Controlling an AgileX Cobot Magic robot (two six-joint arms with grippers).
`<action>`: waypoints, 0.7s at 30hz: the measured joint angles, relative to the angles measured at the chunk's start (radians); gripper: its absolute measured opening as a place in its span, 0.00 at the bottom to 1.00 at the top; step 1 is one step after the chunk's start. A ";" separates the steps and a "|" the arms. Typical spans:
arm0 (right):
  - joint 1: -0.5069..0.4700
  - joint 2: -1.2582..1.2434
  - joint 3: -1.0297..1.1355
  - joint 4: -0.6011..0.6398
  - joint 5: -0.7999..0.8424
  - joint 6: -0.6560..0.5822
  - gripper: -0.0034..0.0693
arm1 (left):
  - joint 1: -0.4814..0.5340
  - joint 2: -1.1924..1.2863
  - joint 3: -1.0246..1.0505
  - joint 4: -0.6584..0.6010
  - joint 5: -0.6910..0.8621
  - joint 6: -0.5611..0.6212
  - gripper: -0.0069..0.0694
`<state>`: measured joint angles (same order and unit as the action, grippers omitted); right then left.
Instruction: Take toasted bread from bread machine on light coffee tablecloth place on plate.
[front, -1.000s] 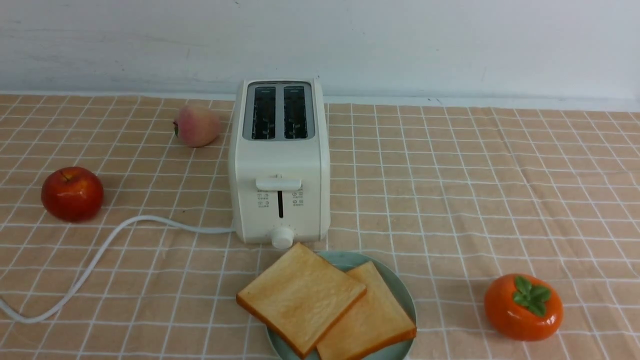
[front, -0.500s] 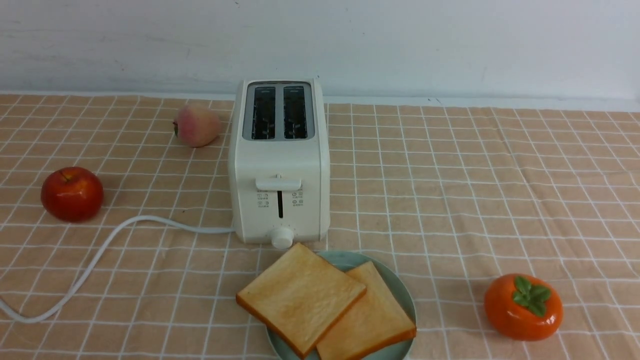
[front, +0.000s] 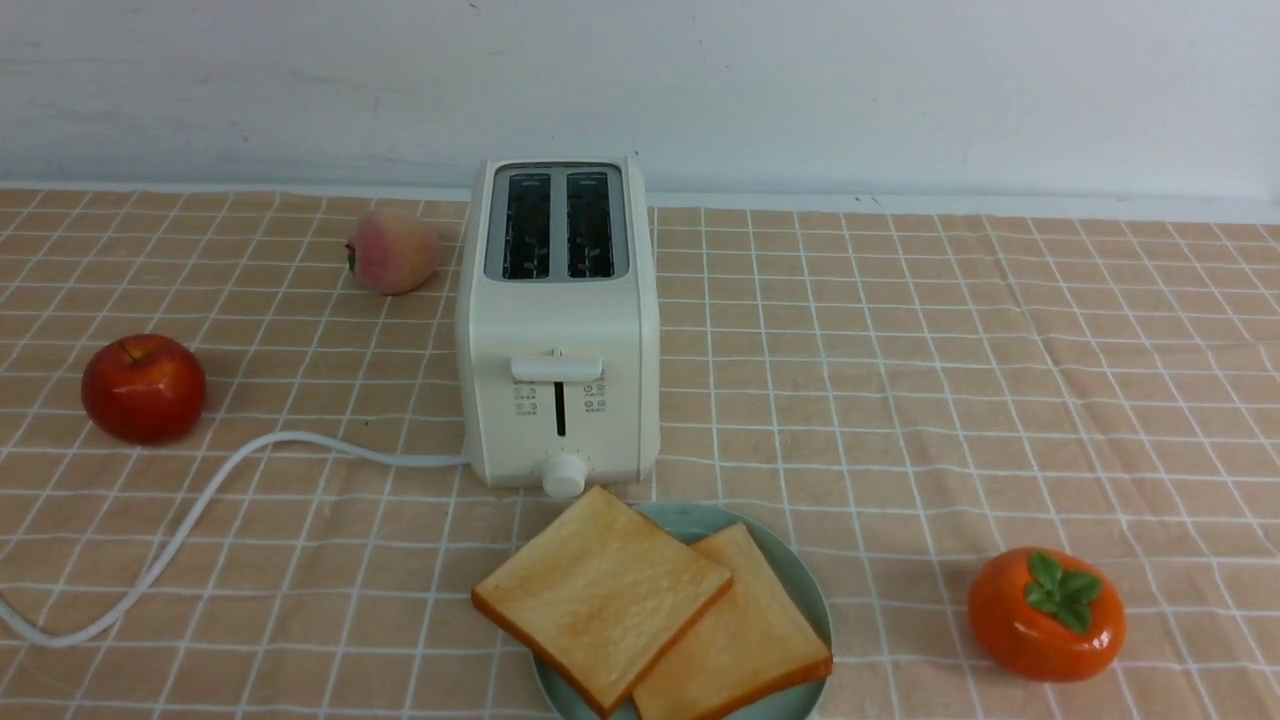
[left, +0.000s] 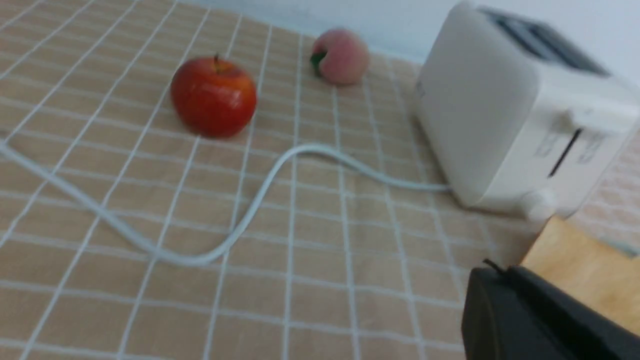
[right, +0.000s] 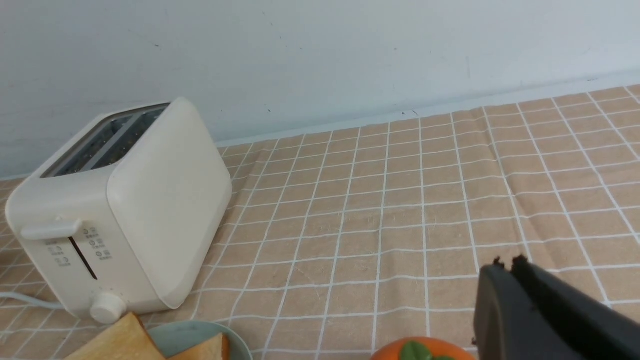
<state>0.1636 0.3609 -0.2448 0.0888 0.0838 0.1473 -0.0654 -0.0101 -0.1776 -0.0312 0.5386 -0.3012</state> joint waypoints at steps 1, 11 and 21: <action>0.000 0.000 0.000 0.000 0.000 0.000 0.08 | 0.000 0.000 0.007 0.003 -0.003 0.000 0.07; 0.000 -0.002 0.000 0.000 0.001 0.001 0.10 | 0.010 0.000 0.194 0.078 -0.078 0.000 0.08; 0.000 -0.002 0.000 0.000 0.003 0.001 0.10 | 0.010 0.000 0.203 0.099 -0.109 0.000 0.09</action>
<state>0.1636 0.3589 -0.2448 0.0888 0.0870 0.1484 -0.0556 -0.0101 0.0258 0.0682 0.4296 -0.3012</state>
